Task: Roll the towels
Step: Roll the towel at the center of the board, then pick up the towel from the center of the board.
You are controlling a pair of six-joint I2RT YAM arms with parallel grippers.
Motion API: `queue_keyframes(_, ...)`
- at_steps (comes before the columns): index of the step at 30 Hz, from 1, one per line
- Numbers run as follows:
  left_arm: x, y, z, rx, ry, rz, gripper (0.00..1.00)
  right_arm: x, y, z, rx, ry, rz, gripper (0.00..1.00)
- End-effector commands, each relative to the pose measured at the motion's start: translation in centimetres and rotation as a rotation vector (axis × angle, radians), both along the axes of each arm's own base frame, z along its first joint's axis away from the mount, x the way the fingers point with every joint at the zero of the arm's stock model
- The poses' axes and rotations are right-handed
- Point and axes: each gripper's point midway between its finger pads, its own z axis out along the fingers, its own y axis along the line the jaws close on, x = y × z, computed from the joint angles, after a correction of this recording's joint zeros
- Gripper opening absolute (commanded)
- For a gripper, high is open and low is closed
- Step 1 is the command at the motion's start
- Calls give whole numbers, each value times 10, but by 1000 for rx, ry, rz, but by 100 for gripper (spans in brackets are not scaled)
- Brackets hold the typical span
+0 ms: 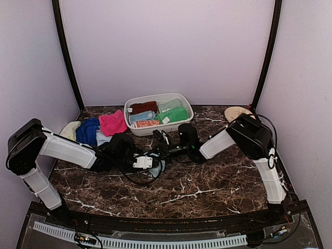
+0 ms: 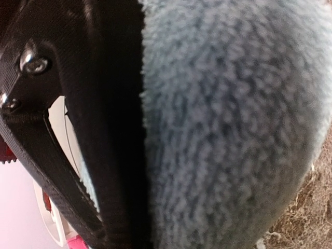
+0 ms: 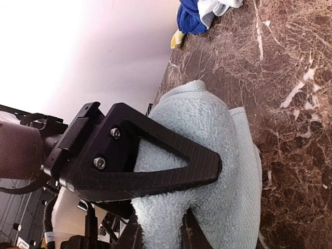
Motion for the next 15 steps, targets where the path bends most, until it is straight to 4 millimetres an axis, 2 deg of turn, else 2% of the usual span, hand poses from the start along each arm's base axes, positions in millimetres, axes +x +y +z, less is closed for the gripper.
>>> queue_keyframes(1,12,-2,5,-28,-42,40,36,-24,3,52,135,-44,131,6)
queue_keyframes(2,15,-4,8,-39,-40,48,25,-23,2,53,133,-39,132,7)
queue_keyframes(3,17,-6,9,-46,-34,61,8,-23,1,54,133,-38,131,9)
queue_keyframes(4,20,-8,12,-58,-25,78,1,-21,-2,57,136,-43,125,12)
queue_keyframes(6,22,-11,16,-80,30,107,0,-12,-12,67,152,-131,86,20)
queue_keyframes(9,22,-12,34,-163,171,162,0,30,-41,75,73,-320,-66,36)
queue_keyframes(11,13,-11,49,-219,314,177,0,69,-64,74,-80,-462,-188,54)
queue_keyframes(12,12,-10,59,-244,366,191,0,85,-77,75,-176,-567,-242,59)
queue_keyframes(14,10,-6,76,-289,440,217,0,101,-102,85,-328,-768,-321,65)
queue_keyframes(15,8,-5,84,-313,467,219,0,106,-112,101,-346,-861,-371,92)
